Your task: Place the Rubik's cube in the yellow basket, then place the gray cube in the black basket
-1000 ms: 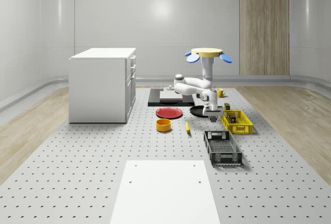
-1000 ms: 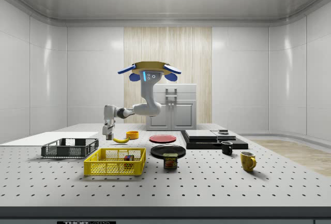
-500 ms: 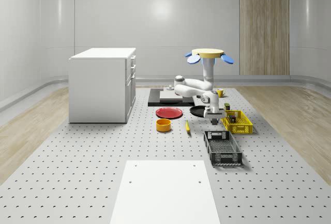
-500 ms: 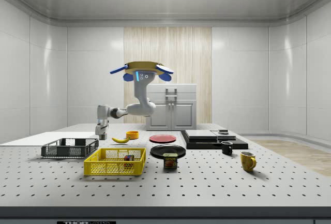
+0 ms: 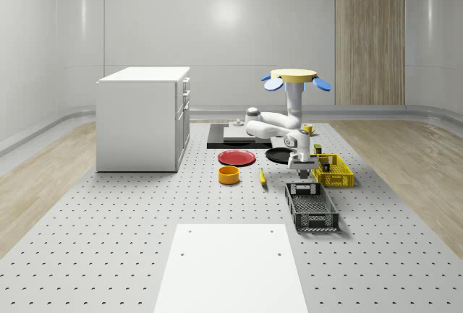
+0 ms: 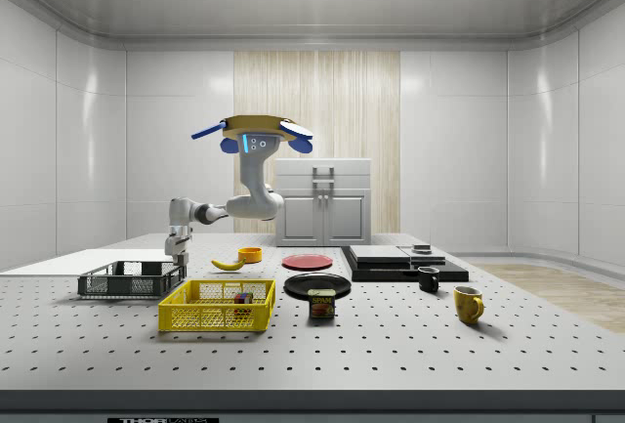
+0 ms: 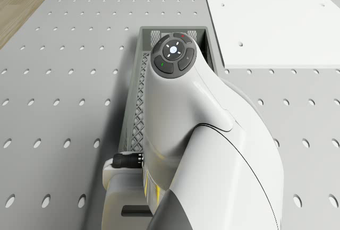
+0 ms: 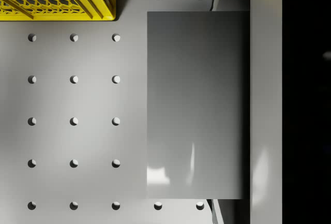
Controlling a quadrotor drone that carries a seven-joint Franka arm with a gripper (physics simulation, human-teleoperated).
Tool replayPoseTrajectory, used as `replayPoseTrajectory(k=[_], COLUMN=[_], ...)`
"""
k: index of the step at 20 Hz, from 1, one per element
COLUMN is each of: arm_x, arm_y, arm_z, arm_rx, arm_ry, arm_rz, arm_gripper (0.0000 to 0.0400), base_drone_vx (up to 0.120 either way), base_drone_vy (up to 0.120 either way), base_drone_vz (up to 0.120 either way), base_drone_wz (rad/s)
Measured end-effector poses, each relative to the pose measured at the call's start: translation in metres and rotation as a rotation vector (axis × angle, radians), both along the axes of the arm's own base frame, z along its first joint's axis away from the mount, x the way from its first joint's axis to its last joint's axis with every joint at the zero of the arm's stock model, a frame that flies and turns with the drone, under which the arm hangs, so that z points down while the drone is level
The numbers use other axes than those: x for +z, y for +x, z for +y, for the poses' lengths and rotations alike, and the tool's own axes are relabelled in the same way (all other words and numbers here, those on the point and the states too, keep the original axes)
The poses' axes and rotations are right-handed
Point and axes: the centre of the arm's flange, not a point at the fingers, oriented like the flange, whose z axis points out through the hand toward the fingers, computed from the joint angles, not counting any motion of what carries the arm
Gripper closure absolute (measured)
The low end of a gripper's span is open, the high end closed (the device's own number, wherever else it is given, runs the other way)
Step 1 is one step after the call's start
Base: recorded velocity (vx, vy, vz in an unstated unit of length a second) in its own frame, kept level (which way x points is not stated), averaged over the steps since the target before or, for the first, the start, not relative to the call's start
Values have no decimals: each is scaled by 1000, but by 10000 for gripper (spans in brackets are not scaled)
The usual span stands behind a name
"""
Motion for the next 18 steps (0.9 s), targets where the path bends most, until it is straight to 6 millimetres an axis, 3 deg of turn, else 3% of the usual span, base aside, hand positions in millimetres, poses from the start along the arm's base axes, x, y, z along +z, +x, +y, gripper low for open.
replayPoseTrajectory(k=[15, 18], arm_x=[0, 0], arm_y=[0, 0], arm_z=[0, 0], arm_rx=[0, 0], arm_ry=[0, 0], arm_rz=[0, 0], arm_gripper=[150, 150], base_drone_vx=[120, 120], base_drone_vy=[0, 0], base_drone_vz=[0, -120], base_drone_wz=[0, 0])
